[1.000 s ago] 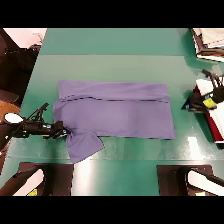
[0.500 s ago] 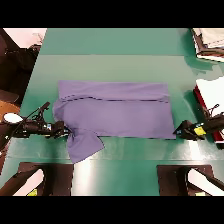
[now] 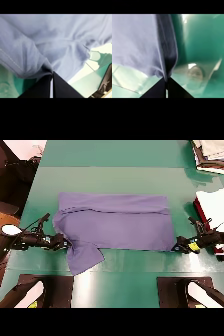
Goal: Fold the shirts.
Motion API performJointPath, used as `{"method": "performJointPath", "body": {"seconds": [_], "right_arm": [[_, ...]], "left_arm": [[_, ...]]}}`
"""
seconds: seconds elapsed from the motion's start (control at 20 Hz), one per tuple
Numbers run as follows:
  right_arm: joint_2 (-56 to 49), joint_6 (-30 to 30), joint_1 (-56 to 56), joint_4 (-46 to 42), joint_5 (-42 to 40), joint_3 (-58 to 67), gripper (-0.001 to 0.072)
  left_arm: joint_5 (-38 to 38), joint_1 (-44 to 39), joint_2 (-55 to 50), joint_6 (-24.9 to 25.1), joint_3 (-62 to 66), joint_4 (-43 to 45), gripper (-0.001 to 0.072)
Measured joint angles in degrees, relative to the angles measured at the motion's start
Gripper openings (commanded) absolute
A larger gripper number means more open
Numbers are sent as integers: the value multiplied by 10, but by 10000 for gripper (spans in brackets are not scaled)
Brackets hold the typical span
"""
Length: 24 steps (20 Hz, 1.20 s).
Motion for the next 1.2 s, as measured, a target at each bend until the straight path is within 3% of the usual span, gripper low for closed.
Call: {"method": "performJointPath", "body": {"seconds": [0.3,0.5,0.85,1.2], "right_arm": [[133,23,-33,-85,85,29,10],[150,33,-43,-93,103,96,10],[-7,43,21,-68,41,249,11],[-197,59,69,-62,4,422,11]], "left_arm": [[-100,0,104,-45,57,20,29],[-81,-11,117,-60,126,20,29],[63,-63,-20,-43,225,23,30],[123,-70,-210,-40,364,23,31]]}}
